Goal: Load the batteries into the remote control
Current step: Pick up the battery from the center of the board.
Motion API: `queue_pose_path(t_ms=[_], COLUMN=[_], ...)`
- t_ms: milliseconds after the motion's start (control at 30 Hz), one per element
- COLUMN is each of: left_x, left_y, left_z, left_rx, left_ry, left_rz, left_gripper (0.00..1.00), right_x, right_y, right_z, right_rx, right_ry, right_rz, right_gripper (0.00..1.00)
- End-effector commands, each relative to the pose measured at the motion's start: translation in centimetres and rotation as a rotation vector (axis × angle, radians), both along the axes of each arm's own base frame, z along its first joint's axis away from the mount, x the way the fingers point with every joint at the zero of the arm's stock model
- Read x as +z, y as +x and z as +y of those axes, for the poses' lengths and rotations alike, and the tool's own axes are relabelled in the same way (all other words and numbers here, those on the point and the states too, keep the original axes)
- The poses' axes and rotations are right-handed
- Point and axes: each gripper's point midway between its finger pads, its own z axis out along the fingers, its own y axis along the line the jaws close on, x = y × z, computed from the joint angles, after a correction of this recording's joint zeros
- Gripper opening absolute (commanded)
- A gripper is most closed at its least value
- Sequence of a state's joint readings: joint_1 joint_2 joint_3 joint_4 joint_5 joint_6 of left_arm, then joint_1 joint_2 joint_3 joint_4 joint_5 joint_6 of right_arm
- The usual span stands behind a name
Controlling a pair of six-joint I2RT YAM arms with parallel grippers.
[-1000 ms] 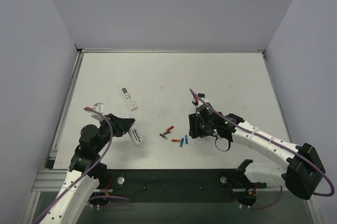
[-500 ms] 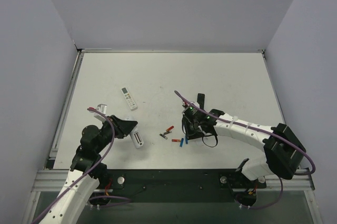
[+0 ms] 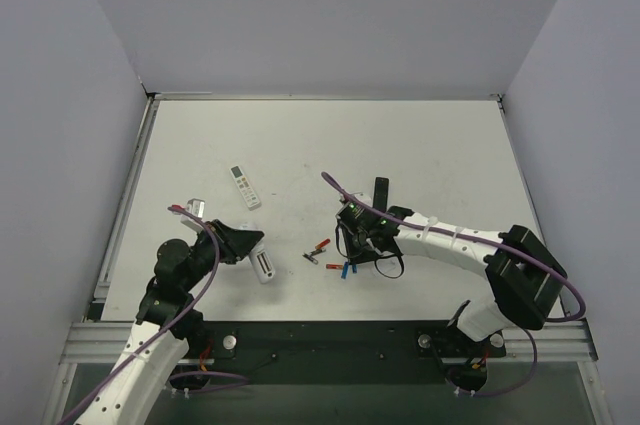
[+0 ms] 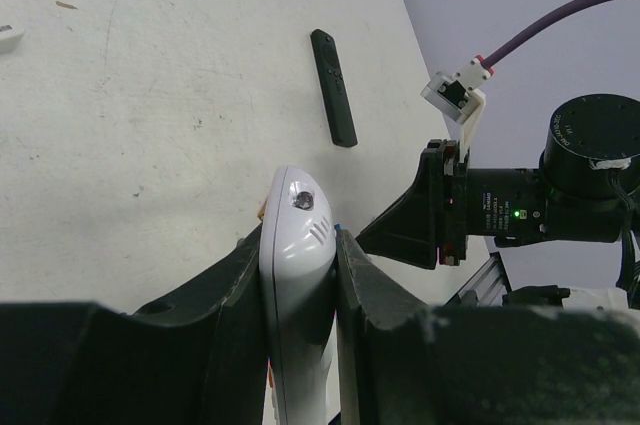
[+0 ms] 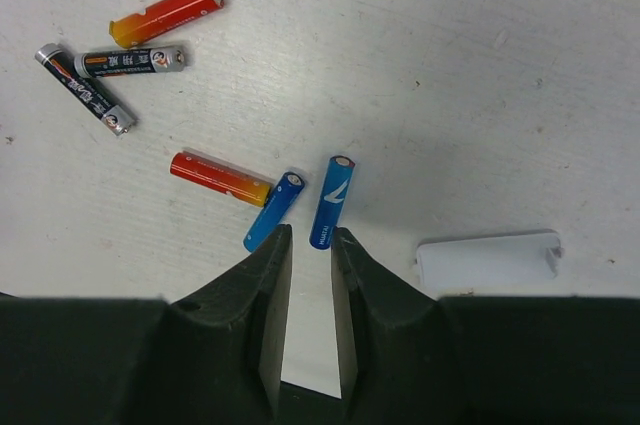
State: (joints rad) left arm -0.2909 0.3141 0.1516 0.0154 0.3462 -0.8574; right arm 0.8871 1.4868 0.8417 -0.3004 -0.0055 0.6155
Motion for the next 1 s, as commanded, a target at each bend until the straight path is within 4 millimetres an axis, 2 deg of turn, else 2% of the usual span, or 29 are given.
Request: queue_pose_path(t_ms=[0,467,967], left_x=[2.4,2.4,2.4], left_y=[0.3,0.3,0.2], left_z=[-0.3,-0.5,-0.5], left_rx=[-0.015,-0.022,-0.023], left_ry=[-0.043,-0.049,-0.051], left_rz=[-0.085,-0.078,-0.076], left_gripper=[0.00,0.00,0.00], right_x=[0.2,-0.7,-2.5], right_y=[0.1,-0.1,-0.5], right_z=[0.0,2.0,2.2], right_rx=[-0.026,0.010,0.027], right_ry=[-0.022,-0.022,-0.059], right_rz=[-0.004,0.046,0.092], right_gripper=[0.17,0.13,0.13])
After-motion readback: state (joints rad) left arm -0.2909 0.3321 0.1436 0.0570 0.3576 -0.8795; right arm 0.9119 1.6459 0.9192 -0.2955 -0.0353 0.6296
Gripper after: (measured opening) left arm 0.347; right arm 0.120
